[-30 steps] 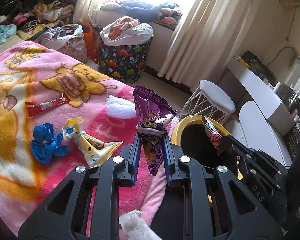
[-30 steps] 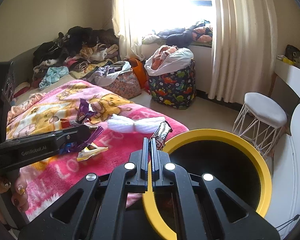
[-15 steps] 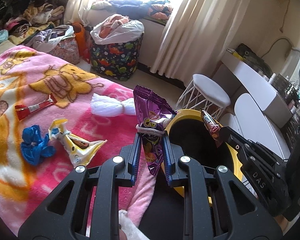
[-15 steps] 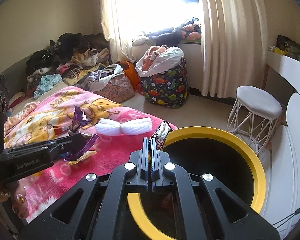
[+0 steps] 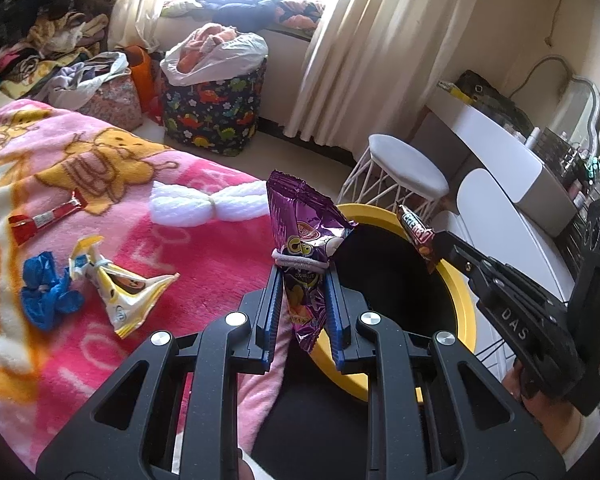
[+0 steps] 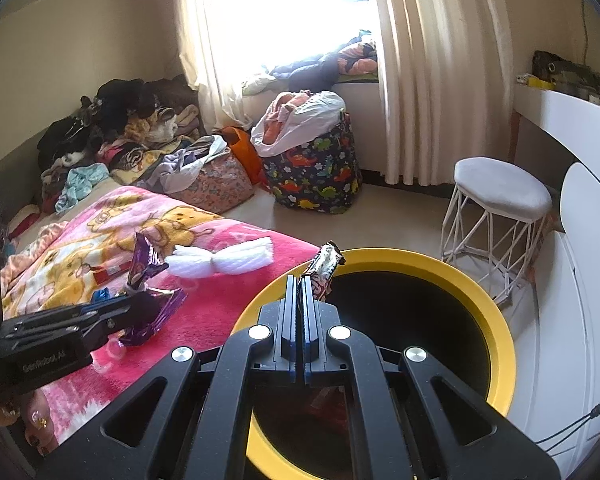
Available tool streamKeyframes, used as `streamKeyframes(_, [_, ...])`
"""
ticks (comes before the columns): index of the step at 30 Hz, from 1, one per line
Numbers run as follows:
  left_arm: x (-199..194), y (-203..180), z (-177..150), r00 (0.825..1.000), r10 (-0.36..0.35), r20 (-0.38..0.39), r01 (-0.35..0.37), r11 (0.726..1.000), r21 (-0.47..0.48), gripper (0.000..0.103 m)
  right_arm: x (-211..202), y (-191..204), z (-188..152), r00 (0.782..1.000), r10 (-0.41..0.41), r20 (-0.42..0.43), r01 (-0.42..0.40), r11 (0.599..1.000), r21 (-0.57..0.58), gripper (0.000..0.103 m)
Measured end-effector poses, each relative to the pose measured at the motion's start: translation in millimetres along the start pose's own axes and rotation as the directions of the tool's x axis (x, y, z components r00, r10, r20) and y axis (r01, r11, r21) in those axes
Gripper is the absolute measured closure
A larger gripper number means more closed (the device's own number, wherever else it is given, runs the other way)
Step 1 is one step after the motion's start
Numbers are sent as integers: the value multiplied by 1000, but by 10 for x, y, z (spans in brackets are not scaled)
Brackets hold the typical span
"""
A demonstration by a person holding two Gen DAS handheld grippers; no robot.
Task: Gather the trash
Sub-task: 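Carry the purple wrapper and chocolate bar over the yellow bin with both tools, then open both tools over the bin to drop the wrapper and bar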
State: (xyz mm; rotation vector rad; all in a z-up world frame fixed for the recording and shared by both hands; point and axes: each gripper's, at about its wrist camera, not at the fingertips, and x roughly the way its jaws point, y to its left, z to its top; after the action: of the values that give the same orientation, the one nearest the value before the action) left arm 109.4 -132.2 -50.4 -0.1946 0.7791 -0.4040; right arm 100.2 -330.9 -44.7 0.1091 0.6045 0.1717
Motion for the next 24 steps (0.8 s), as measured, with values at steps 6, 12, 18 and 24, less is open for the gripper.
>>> streamKeyframes(6, [72, -135, -40, 1000, -21, -20, 21, 999, 32, 88, 10, -139, -6, 1000, -6, -5, 6, 999, 42, 101])
streamKeyframes(12, [154, -262, -75, 998, -42, -39, 44, 997, 62, 88, 13, -316, -12, 1000, -4, -4, 4, 996, 88, 101])
streamKeyframes(18, [256, -407, -131, 996, -61, -64, 67, 993, 98, 88, 27, -518, -34, 1000, -14, -7, 15, 990, 139, 101])
streamKeyframes(24, [373, -521, -197, 993, -71, -97, 83, 989, 124, 88, 37, -669, -64, 1000, -10, -12, 12, 984, 180, 101])
